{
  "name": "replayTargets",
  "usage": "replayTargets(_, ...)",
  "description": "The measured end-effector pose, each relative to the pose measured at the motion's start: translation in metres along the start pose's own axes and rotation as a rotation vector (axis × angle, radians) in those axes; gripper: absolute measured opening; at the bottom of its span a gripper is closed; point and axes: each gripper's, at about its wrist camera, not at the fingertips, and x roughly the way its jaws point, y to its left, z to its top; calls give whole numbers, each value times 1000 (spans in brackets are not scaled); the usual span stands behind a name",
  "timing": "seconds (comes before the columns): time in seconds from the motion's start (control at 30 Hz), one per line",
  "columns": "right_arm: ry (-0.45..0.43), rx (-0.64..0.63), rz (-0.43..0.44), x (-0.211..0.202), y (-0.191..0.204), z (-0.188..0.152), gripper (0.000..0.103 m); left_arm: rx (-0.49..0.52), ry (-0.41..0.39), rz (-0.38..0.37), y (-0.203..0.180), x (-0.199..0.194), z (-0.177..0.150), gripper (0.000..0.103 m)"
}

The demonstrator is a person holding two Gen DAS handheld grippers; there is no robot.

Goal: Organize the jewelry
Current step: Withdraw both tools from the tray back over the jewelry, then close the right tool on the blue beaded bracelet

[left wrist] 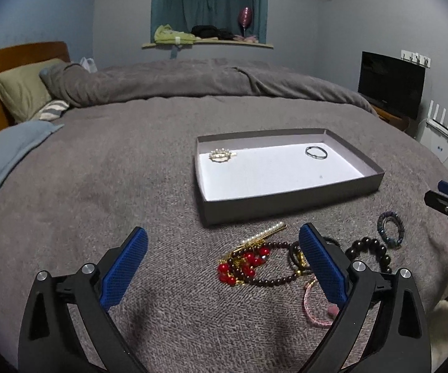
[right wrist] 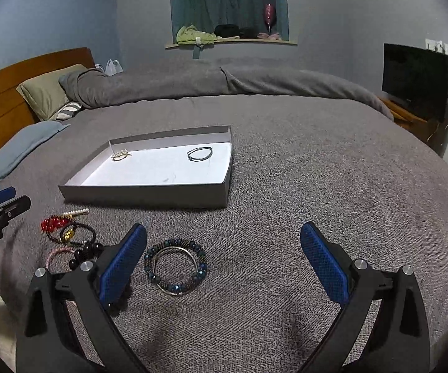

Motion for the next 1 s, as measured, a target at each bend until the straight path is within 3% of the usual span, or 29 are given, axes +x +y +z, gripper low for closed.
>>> replayTargets(0.13, -18, 19, 13, 1, 5, -7, 98, 43, -44, 29, -12, -2, -10, 97)
replayTargets(0.3, 10, 18, 40, 16, 14, -21, 97, 76, -63, -6, -20, 0, -19, 97)
replayTargets(0.6, 59, -1, 58, 35, 22, -34, 89, 143, -18, -38, -33, 14, -27, 97)
replayTargets(0.9, 53, 17, 22, 37, 12, -33, 41, 167, -11, -42, -36, 16, -29, 97)
replayTargets(0.97, 66, 17, 23, 39, 11, -35, 25, 166, -9, -43, -36, 16, -29, 97)
replayTargets(1.0, 75, 16, 24, 40, 11, -35, 22, 165, -6, -43, -36, 17, -29, 97)
